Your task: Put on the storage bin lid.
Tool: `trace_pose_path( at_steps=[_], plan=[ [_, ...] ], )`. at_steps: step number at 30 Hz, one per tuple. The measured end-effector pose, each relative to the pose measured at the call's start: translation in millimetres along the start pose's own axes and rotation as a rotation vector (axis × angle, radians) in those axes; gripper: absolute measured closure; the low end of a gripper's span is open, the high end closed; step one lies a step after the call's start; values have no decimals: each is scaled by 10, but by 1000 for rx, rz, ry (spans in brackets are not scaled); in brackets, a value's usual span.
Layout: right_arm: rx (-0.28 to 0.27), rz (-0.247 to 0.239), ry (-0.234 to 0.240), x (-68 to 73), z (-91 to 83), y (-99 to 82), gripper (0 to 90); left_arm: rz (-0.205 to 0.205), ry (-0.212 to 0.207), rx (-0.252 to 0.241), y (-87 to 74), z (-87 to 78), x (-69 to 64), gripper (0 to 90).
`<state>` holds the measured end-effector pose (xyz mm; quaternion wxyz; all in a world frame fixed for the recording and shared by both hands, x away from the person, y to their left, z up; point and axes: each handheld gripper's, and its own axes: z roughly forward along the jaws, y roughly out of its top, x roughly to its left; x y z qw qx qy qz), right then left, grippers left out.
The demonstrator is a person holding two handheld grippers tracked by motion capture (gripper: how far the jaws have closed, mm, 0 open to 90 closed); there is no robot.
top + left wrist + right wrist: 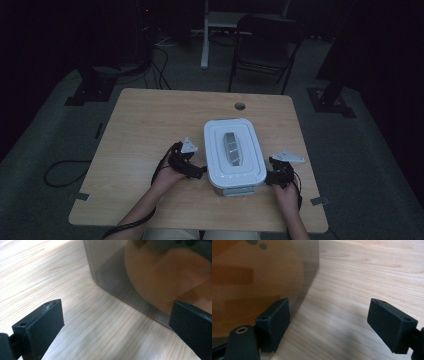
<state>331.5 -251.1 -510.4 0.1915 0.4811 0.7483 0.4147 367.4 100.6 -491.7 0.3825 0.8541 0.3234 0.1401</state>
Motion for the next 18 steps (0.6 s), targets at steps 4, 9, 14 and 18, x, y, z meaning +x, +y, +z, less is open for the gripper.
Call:
trace_pose_path(
  at_steps=[4, 9, 14, 18],
  plan=[
    [9, -13, 26, 102, 32, 14, 191, -14, 14, 0, -58, -52, 82, 4],
    [21, -37, 52, 229, 86, 43, 191, -28, 42, 1, -128, -123, 180, 4],
    [27, -41, 66, 298, 191, 114, 191, -46, 54, 5, -178, -184, 263, 4],
    [27, -31, 82, 325, 255, 145, 192, -67, 49, 1, -213, -203, 325, 4]
  ],
)
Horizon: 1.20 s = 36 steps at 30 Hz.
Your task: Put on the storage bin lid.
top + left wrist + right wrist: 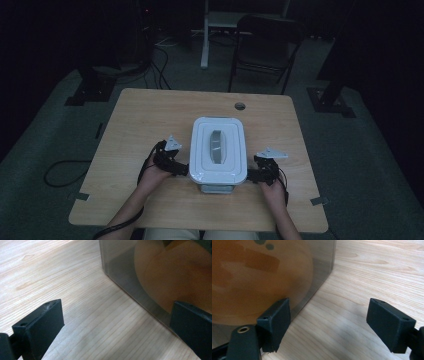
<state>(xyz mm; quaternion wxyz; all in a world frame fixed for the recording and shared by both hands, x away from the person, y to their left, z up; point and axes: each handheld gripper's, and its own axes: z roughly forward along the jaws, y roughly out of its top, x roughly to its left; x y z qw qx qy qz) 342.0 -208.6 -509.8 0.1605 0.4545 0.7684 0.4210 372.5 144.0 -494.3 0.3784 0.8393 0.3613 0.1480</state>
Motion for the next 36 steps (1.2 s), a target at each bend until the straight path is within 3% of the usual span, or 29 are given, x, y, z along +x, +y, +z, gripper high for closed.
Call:
trace_pose_path(
  at_steps=[4, 8, 18, 21, 29, 36],
  plan=[
    [-9, 4, -3, -29, 26, 21, 128, -10, -11, -1, -15, 10, 29, 4],
    [-46, 16, -28, -77, -1, 61, 128, -14, -6, -28, -25, 1, 27, 4],
    [-45, 18, -63, -175, 1, 121, 128, -8, -9, -36, 10, -101, 56, 4],
    [-46, 24, -68, -182, 2, 114, 128, -3, 0, -33, 24, -127, 63, 5],
    [-57, 24, -64, -164, -6, 98, 128, 10, -25, -42, 45, -174, 64, 4],
    [-65, 21, -67, -168, -24, 84, 128, 13, -28, -50, -18, -203, 83, 4]
  ],
)
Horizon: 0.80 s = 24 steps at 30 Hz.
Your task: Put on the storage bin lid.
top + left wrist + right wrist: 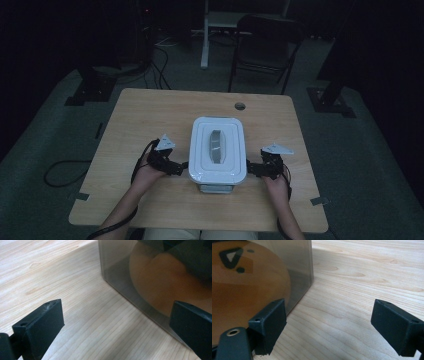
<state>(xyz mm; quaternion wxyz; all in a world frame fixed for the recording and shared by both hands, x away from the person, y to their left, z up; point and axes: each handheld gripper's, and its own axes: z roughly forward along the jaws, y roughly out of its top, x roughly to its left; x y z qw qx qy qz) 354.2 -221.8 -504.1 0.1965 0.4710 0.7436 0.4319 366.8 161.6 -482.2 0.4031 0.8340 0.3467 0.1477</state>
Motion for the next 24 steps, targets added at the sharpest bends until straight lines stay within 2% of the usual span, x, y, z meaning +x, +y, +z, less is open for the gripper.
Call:
trace_pose_path(
  at_steps=[2, 5, 13, 24],
  plan=[
    [1, 2, 0, -4, -6, -1, 128, -1, 7, 0, -13, -15, 14, 4],
    [-5, 3, -14, -22, -38, -5, 128, -24, 23, -16, -58, -81, 54, 4],
    [-9, 7, -40, -52, -131, -75, 128, -61, 54, -13, -183, -200, 135, 4],
    [-16, 6, -90, -163, -279, -198, 127, -90, 92, -9, -346, -383, 211, 4]
  ],
)
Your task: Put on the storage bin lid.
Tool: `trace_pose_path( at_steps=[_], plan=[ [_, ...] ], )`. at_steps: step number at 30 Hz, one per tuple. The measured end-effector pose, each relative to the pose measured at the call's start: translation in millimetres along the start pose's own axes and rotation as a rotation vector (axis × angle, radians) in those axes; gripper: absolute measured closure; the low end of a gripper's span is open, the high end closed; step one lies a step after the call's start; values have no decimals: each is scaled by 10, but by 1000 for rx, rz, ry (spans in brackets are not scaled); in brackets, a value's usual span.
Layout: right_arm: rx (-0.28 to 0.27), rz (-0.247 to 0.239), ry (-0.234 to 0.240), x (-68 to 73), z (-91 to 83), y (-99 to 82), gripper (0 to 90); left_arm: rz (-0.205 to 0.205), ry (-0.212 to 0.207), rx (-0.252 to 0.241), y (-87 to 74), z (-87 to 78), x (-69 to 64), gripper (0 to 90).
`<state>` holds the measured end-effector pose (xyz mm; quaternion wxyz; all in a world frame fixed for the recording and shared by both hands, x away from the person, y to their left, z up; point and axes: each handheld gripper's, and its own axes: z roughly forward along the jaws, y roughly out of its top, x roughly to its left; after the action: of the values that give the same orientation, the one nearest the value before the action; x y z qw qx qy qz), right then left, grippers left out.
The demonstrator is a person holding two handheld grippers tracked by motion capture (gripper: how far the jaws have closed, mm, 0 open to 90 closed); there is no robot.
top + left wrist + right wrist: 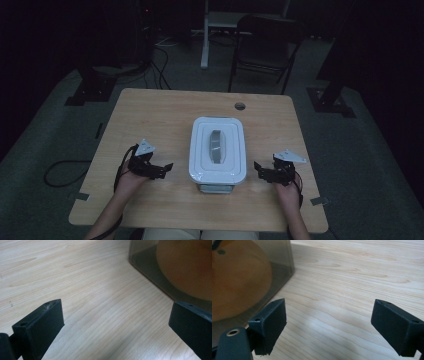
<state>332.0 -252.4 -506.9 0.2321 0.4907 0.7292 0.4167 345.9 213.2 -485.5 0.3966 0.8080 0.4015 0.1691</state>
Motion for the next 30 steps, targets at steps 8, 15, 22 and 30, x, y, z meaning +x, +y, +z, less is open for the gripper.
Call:
trace_pose_path(
  at_steps=[8, 15, 22, 30],
  plan=[
    [5, 14, -48, -101, -139, -116, 127, -27, 34, 3, -119, -119, 90, 4],
    [19, 43, -93, -213, -238, -228, 127, -40, 73, 15, -188, -211, 152, 4],
    [11, 64, -140, -269, -333, -279, 124, -66, 123, 30, -295, -316, 211, 4],
    [27, 84, -208, -306, -421, -352, 124, -112, 160, 14, -478, -543, 278, 4]
  ],
)
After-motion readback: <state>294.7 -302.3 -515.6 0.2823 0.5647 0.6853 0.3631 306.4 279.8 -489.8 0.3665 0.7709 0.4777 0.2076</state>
